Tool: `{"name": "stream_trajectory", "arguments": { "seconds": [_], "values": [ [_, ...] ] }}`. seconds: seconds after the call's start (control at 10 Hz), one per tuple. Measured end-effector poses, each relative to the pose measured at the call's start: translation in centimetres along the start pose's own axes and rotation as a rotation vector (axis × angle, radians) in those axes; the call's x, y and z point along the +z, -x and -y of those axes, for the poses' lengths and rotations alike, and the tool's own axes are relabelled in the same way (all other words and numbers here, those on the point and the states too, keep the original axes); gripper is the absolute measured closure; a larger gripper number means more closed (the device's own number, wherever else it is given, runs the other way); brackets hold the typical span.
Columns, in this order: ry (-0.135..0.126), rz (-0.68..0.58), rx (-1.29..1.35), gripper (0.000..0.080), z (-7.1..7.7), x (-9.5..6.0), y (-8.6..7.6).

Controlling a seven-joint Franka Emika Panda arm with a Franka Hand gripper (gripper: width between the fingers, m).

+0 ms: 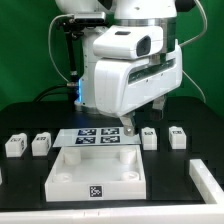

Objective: Assemble one leg

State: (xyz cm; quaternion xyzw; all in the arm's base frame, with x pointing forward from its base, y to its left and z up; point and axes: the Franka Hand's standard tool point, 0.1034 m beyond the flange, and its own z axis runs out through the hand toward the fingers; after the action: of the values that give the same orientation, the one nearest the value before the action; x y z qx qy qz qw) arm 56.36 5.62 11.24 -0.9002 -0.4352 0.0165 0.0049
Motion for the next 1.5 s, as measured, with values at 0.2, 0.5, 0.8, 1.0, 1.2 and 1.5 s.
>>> {"name": "stream_trajectory", "arguments": {
  "seconds": [0.2, 0.5, 0.8, 1.0, 1.2, 1.5],
  "values": [
    [0.000, 0.000, 0.000, 0.0150, 0.0, 0.0, 0.0],
    [0.000, 0.000, 0.000, 0.0150, 0.0, 0.0, 0.0],
    [0.000, 0.000, 0.000, 0.0150, 0.0, 0.0, 0.0],
    [0.000, 0.000, 0.000, 0.0150, 0.0, 0.0, 0.0],
    [-0.001, 0.001, -0.018, 0.0150, 0.0, 0.1, 0.0],
    [0.006, -0.003, -0.191, 0.0150, 2.4, 1.6, 3.0]
  ]
}}
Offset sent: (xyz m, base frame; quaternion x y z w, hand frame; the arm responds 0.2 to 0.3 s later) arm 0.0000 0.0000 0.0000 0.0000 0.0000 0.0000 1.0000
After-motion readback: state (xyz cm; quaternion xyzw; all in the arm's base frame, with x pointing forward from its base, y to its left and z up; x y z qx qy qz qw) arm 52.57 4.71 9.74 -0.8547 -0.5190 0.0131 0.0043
